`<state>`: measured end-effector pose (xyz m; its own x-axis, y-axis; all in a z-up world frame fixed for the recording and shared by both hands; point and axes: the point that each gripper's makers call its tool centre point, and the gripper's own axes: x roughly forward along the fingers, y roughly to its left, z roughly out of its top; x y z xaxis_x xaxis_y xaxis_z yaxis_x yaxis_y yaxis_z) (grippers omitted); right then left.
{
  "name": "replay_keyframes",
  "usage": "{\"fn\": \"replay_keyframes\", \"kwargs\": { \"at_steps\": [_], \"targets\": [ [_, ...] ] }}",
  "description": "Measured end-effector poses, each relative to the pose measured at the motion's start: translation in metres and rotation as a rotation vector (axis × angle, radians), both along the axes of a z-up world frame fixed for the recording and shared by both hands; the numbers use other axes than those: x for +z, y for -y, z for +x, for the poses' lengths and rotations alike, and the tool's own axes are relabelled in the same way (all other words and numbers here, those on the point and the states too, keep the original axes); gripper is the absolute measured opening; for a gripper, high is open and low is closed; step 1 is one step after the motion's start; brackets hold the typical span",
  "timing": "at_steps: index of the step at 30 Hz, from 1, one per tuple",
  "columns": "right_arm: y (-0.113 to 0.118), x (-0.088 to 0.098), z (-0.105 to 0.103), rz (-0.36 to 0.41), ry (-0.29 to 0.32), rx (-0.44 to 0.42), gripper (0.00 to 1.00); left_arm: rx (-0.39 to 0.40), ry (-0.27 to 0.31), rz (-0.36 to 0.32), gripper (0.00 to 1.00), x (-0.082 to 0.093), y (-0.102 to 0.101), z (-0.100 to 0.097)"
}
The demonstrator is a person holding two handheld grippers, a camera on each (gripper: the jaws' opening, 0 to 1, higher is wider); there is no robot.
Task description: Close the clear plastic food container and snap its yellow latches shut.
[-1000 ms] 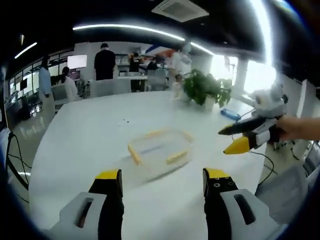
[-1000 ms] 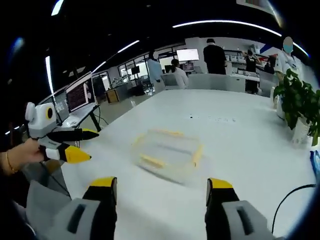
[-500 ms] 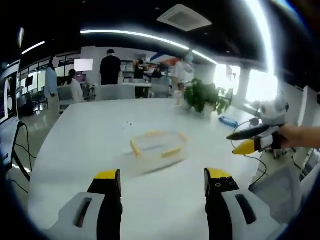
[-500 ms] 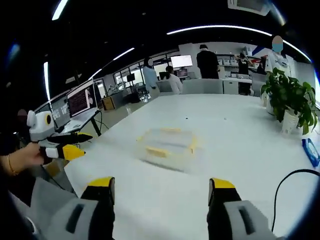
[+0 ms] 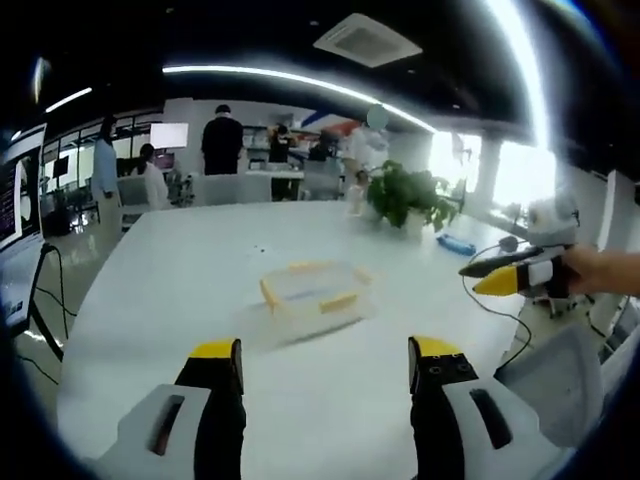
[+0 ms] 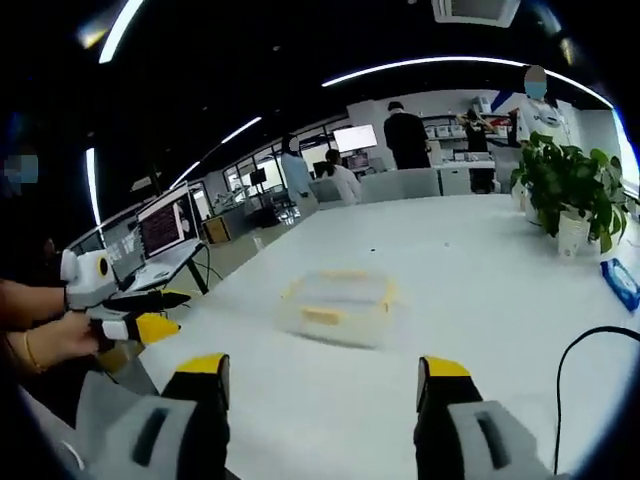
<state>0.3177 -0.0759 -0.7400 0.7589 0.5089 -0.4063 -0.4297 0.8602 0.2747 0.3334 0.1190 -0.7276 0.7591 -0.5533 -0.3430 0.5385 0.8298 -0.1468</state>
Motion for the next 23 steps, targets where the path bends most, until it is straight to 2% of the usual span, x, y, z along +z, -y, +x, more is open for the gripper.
{"fn": "replay_keyframes", "kwargs": {
  "at_steps": [6,23],
  "targets": [
    [-0.002,-0.003,-0.004,0.009,-0.013,0.002,0.76,0.008,-0.002,-0.001,0.65,-0.001,-0.005,0.001],
    [-0.011,-0.001,0.001,0.017,-0.010,0.012,0.76,0.014,-0.021,-0.001,0.64,-0.007,-0.013,0.004]
  ]
}}
